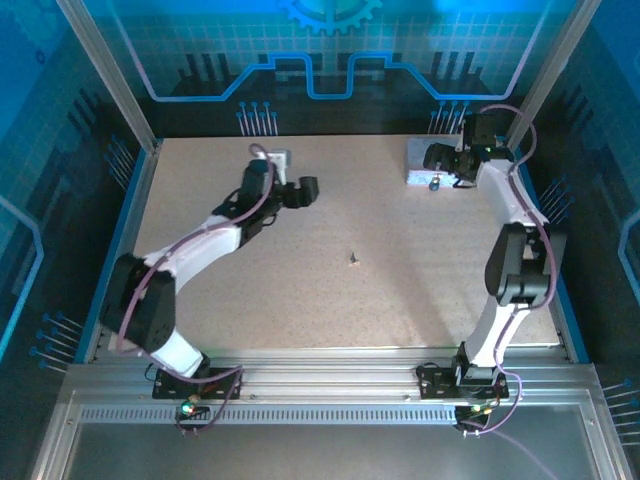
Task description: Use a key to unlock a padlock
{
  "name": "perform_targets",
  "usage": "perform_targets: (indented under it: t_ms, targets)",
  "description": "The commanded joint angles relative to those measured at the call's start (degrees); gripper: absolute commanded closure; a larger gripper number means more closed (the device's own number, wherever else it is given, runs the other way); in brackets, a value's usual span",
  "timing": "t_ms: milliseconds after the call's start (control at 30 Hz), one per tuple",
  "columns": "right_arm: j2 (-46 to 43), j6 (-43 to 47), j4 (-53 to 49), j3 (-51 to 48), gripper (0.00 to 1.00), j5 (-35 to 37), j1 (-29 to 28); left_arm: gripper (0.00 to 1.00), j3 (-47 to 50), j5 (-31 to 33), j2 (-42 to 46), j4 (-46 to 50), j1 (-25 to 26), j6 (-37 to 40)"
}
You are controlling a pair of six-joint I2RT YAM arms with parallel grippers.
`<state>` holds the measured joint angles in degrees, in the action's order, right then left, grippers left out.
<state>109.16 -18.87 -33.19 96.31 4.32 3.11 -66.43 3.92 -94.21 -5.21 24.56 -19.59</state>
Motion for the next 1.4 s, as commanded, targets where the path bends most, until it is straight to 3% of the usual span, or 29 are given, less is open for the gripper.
perform_targets:
  t_ms: [0, 133, 333, 500, 700, 933, 1367]
  targets:
    - [5.7, -3.0, -10.9, 7.9, 0.00, -3.3, 2.2, 0.14, -9.7, -3.9, -9.1, 4.4, 2.9, -7.8]
    - [13.6, -3.8, -13.5, 18.3, 0.00, -6.6, 4.2, 0.25, -26.3, -12.8, -24.5, 5.4, 4.8, -13.0]
    - [26.2, -4.0, -21.5, 35.3, 0.00, -6.0, 5.9, 0.25, -49.5, -13.4, -42.7, 9.6, 6.5, -17.6]
    - [32.0, -5.1, -20.6, 41.5, 0.00, -7.7, 6.9, 0.26, -64.4, -13.9, -53.2, 11.0, 6.6, -20.7]
    - [37.6, -4.5, -21.2, 47.3, 0.00, -11.6, 7.2, 0.29, -77.0, -17.9, -63.4, 5.9, 6.6, -27.2]
    - [39.1, -1.1, -19.4, 46.6, 0.06, -19.8, 7.1, 0.31, -81.5, -18.7, -69.4, -2.6, 6.6, -30.9]
    - [39.0, 6.9, -20.8, 46.7, 0.10, -25.4, 4.7, 0.29, -87.6, -22.6, -75.1, -11.9, 3.9, -27.9]
